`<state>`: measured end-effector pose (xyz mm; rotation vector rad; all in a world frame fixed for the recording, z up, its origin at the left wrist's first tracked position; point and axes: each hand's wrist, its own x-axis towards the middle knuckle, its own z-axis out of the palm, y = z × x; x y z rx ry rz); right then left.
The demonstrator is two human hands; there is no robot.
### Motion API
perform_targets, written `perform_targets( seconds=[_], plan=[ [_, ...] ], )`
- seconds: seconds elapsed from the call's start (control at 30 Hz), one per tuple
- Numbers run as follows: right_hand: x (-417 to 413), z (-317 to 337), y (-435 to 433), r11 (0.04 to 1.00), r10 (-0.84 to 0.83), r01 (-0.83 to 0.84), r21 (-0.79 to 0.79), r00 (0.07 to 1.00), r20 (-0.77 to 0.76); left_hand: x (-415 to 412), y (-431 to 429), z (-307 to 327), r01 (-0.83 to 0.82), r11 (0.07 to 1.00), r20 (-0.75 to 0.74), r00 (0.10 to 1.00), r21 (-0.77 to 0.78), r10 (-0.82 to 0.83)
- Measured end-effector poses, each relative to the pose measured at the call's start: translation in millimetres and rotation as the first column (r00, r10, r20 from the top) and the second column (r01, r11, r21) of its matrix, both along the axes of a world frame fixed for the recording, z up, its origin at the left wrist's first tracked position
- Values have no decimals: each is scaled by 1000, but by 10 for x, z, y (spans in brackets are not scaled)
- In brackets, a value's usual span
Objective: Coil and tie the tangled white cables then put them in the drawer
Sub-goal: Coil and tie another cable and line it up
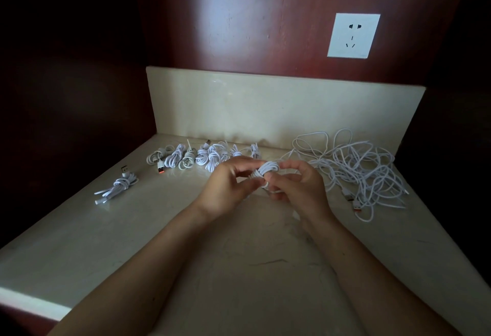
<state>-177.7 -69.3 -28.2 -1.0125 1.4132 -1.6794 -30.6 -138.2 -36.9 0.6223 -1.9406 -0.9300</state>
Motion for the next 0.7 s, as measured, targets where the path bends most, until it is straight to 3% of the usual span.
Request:
perform_targets(
  seconds=[0.17, 0.27, 0.53, 0.7],
  plan=[
    [-30, 1, 9, 997, 77, -76, 20, 995, -58, 26, -6, -5, 29, 986, 91, 996, -166, -14],
    [-59, 5, 15, 995, 86, -85, 56, 996, -13, 32, 7, -23, 48, 983, 121, 992, -175, -27],
    [-44, 18, 52, 990, 90, -92, 106, 996, 27, 1, -5, -61, 9, 929, 212, 974, -370, 76],
    [-37, 43, 56, 997, 62, -58, 46, 995, -77, -25, -1, -91, -31, 911, 222, 966, -411, 133]
  ],
)
